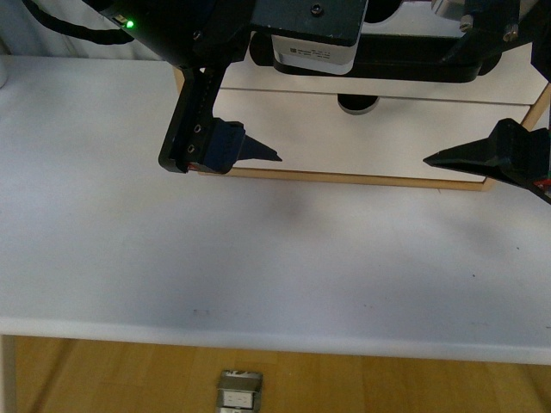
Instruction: Pull drawer
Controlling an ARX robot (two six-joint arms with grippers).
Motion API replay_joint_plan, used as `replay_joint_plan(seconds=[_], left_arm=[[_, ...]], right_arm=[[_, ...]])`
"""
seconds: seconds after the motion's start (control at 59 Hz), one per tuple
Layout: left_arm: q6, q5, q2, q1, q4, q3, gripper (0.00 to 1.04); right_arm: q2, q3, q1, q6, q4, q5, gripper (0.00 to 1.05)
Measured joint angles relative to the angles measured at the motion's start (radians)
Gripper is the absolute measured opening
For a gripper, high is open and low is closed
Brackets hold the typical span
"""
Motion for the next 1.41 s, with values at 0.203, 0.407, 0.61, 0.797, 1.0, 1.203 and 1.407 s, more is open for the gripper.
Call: replay_joint_plan(seconds=[0.203,0.407,0.61,0.797,1.0,1.203,1.407], left_arm=[[0.000,0.000,0.000,0.000,0.000,0.000,0.98],[-0.001,0.000,0.000,0.000,0.000,0.000,0.98],[0.000,0.001,0.000,0.000,-0.020,0.003,0.98],[0.002,0.003,-0.006,0.000,-0.050,0.008,0.98],[0.015,0.003,-0.029,-0.005,-0.065,-0.016,0.98],[0.026,0.003,-0.068,-0.010,-0.060,-0.064,0.98],[0.043,0.004,-0.121,-0.016,-0.060,-0.128,0.98]], right_arm=[[0.026,0.017,-0.005,-0.019,-0.006,-0.001,0.96],[0.049,0.041,-0.005,-0.034,-0.029,-0.002,0.96],[0.058,0.051,-0.007,-0.053,-0.054,-0.010,0.96],[0.055,0.056,-0.010,-0.076,-0.093,-0.027,0.96],[0.032,0.041,-0.010,-0.099,-0.127,-0.035,0.96],[0.002,0.013,-0.010,-0.117,-0.140,-0.044,0.96],[-0.056,-0.042,-0.006,-0.130,-0.161,-0.053,0.96]])
